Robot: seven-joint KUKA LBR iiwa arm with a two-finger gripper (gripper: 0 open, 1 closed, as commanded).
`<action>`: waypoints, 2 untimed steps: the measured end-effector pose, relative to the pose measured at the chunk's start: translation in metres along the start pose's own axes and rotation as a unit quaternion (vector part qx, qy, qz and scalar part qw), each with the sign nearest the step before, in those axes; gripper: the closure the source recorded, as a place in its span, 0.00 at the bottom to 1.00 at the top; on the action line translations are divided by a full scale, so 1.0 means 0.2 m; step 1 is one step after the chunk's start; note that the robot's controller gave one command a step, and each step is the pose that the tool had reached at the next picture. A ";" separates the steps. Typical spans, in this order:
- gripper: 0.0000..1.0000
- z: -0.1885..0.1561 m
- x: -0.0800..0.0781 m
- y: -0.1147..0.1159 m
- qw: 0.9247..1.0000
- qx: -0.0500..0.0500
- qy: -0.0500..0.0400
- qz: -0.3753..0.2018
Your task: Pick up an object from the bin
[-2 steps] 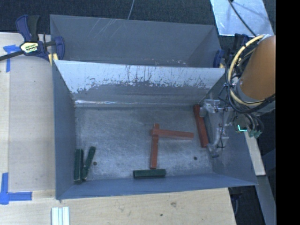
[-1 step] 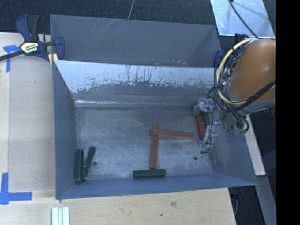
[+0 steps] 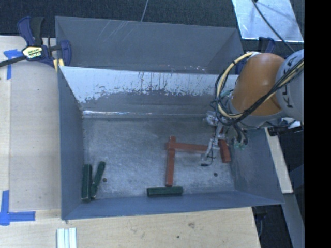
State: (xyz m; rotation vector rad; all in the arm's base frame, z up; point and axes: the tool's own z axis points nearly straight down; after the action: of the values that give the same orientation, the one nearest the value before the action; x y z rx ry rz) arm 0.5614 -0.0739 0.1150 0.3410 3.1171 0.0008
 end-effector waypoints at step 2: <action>0.00 -0.08 -0.11 0.21 0.997 0.000 0.000 0.072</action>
Offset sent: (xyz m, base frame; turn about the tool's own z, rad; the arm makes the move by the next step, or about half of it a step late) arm 0.0294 0.0369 0.0162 0.1447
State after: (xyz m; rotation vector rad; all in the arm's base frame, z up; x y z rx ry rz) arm 0.5919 -0.0367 0.1314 0.5637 3.0857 0.0008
